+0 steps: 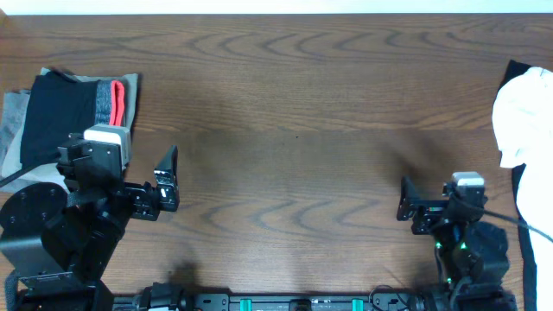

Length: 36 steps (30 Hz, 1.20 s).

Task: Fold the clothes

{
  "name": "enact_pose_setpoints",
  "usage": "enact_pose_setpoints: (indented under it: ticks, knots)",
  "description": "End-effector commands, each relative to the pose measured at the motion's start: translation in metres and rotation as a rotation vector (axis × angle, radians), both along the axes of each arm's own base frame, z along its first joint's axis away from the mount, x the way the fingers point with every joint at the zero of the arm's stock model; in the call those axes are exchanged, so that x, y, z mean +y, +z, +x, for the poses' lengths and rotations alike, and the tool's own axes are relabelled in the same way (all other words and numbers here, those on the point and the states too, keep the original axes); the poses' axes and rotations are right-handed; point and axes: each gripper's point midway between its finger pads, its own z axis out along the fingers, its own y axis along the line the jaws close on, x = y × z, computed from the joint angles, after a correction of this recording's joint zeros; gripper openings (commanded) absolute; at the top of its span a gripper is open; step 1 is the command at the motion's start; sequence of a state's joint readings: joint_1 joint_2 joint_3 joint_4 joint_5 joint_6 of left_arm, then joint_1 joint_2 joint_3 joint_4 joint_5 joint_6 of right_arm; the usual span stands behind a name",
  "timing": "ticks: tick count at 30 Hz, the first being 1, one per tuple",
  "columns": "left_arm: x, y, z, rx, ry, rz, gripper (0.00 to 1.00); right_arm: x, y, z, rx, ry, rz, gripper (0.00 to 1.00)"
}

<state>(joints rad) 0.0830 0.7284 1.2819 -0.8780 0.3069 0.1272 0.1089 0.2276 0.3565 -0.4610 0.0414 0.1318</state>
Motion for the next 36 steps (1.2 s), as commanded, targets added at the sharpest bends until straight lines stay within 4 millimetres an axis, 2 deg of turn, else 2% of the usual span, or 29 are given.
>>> enact_pose_setpoints:
  ticks: [1,10,22,30,36]
  knots:
    - [0.000,0.001,0.000,-0.003,0.008,-0.009,0.98,0.004,-0.006,0.002,-0.063,0.018,0.005,0.99]
    - [0.000,0.001,0.000,-0.003,0.008,-0.009,0.98,0.009,-0.004,0.017,-0.270,0.033,0.058,0.99]
    - [0.000,0.001,0.000,-0.003,0.007,-0.009,0.98,-0.011,-0.001,0.016,-0.349,-0.047,0.069,0.99]
    - [0.000,0.001,0.000,-0.003,0.008,-0.009,0.98,-0.014,-0.009,0.017,-0.328,-0.056,0.067,0.99]
    - [0.000,0.001,0.000,-0.003,0.008,-0.009,0.98,-0.016,-0.027,0.016,-0.256,-0.065,0.047,0.99]
